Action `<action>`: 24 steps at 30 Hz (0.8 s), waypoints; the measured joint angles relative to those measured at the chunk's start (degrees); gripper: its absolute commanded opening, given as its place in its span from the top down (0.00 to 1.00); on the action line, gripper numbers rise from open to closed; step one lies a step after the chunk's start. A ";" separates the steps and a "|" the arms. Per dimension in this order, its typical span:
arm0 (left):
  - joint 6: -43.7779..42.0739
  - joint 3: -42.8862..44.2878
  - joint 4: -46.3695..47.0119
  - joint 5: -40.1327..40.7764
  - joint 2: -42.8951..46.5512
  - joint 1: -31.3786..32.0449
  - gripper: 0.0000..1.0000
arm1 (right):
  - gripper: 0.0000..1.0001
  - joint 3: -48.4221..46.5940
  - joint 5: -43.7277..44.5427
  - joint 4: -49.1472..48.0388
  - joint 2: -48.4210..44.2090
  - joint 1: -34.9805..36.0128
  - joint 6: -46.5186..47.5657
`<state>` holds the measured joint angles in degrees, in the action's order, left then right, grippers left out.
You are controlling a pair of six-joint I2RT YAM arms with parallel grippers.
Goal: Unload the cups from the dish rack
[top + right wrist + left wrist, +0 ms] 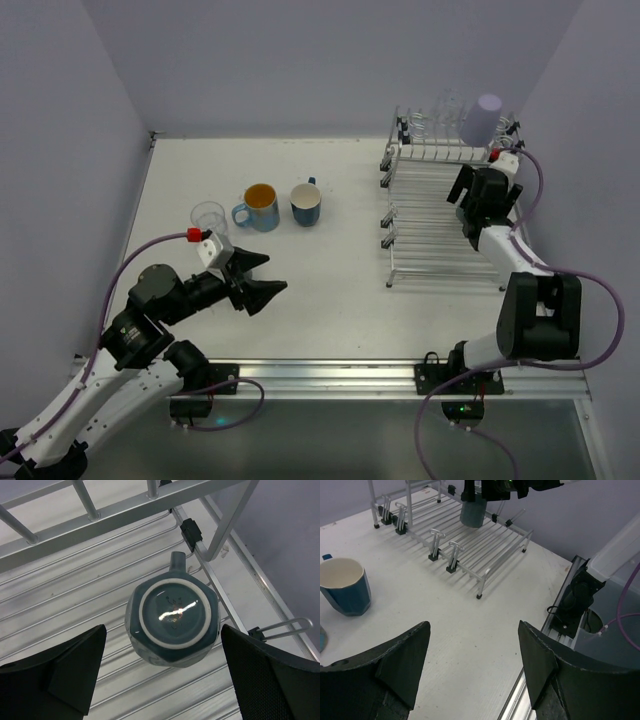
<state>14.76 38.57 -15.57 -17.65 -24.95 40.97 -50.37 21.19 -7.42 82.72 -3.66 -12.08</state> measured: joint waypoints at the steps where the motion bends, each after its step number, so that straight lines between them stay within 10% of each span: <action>1: -0.02 0.00 0.00 0.07 0.00 0.00 0.25 | 0.01 -0.11 0.04 -0.20 0.66 -0.02 0.20; 17: -0.83 0.00 -0.04 1.05 -1.79 0.00 0.25 | 0.27 -7.02 4.79 2.29 7.56 -0.20 1.86; 24: -0.85 0.00 -0.04 1.51 -1.90 0.00 0.25 | 0.11 -7.30 4.55 3.82 7.54 -0.22 1.03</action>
<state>13.91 38.57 -15.62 -16.14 -26.85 40.97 -57.67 25.74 -3.60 90.26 -3.88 -11.05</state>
